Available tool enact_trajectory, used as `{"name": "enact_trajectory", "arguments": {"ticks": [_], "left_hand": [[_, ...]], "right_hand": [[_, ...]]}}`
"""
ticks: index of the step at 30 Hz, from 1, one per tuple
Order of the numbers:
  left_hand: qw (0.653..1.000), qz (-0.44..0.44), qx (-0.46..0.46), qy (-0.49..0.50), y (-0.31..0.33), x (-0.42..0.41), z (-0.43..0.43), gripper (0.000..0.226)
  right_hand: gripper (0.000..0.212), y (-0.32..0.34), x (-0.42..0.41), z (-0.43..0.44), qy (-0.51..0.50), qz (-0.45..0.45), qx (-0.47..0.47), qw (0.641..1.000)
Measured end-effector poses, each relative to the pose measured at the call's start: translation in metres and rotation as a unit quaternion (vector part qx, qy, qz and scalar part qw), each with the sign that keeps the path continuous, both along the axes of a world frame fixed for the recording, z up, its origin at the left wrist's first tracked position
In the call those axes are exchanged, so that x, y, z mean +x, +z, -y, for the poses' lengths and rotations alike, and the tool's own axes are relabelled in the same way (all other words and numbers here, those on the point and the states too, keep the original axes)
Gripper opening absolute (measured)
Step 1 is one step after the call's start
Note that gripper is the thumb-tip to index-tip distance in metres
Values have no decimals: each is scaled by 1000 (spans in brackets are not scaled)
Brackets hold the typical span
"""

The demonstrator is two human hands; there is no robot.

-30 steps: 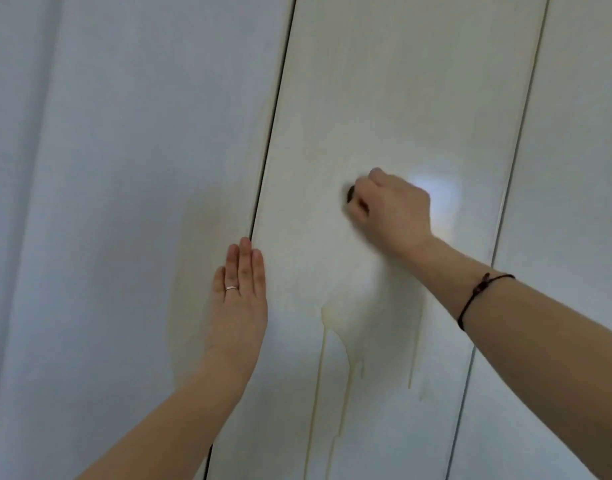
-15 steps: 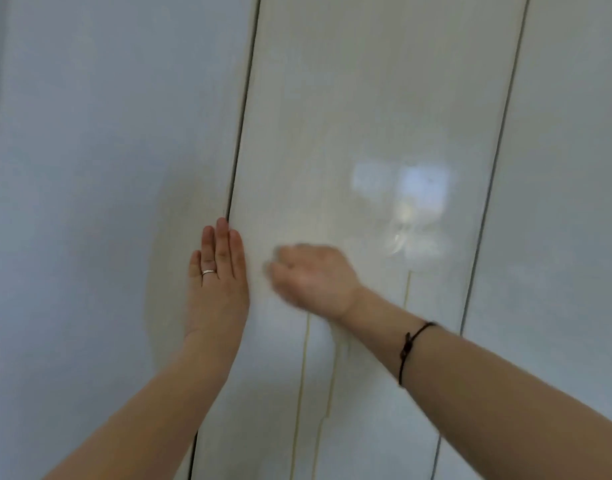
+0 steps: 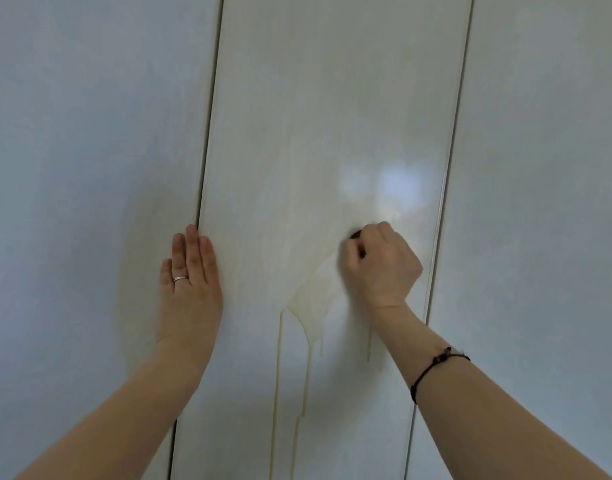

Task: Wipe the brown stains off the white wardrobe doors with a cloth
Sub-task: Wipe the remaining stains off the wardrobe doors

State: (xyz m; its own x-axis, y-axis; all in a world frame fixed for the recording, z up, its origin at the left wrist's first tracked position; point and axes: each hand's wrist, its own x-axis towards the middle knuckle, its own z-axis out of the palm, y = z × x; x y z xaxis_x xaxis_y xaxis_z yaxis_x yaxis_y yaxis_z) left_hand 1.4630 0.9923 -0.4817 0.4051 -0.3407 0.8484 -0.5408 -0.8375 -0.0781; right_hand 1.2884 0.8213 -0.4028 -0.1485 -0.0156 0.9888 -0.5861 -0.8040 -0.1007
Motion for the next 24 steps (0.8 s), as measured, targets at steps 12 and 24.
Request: {"name": "enact_trajectory", "arguments": {"ticks": [12,24], "left_hand": [[1000,2,-29,-9,-4,5,6,61],[998,10,-55,-20,-5,9,13,60]], "right_hand": [[18,38,6,-2,5,-239,-180,954],[18,-81,37,-28,68,-283,-226,930]]}}
